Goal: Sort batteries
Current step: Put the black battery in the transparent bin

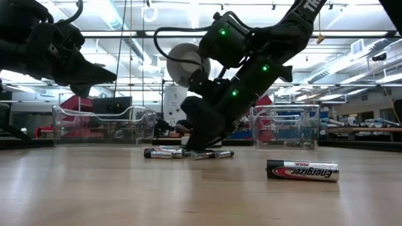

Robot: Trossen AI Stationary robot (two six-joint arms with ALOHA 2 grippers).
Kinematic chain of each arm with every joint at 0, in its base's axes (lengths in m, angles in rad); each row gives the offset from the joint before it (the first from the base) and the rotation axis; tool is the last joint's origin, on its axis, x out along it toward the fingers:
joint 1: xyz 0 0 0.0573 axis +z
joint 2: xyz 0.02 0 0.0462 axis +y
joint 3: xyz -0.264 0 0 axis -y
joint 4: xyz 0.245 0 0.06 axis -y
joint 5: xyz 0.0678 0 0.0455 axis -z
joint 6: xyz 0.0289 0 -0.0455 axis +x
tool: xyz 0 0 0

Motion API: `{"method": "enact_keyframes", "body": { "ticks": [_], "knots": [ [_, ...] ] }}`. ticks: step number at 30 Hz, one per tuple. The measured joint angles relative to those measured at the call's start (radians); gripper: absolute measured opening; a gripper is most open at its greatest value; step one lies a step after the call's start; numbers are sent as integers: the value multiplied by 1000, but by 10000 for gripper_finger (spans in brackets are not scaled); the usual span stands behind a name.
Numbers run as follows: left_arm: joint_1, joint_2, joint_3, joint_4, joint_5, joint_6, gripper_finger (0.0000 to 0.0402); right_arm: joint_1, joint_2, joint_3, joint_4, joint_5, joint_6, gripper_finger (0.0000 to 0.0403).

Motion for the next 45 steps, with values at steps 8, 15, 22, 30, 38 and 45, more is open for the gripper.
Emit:
{"method": "enact_keyframes", "body": {
  "ticks": [8,15,22,30,38,45],
  "knots": [
    [0,0,0,-4,0,0,2,-12,0,1,0,-26,0,122],
    [0,0,0,-32,0,-1,2,-13,0,1,-1,-36,0,86],
    [0,0,0,-33,0,-2,2,-13,0,1,0,-39,0,43],
    [0,0,0,-33,0,-3,2,-13,-4,-1,19,-49,-18,35],
    [0,0,0,-29,0,-3,2,-12,-118,-2,2,-35,-45,33],
    [1,0,0,-25,-1,-4,2,-19,-318,-2,-199,63,8,32]
  ]
}}
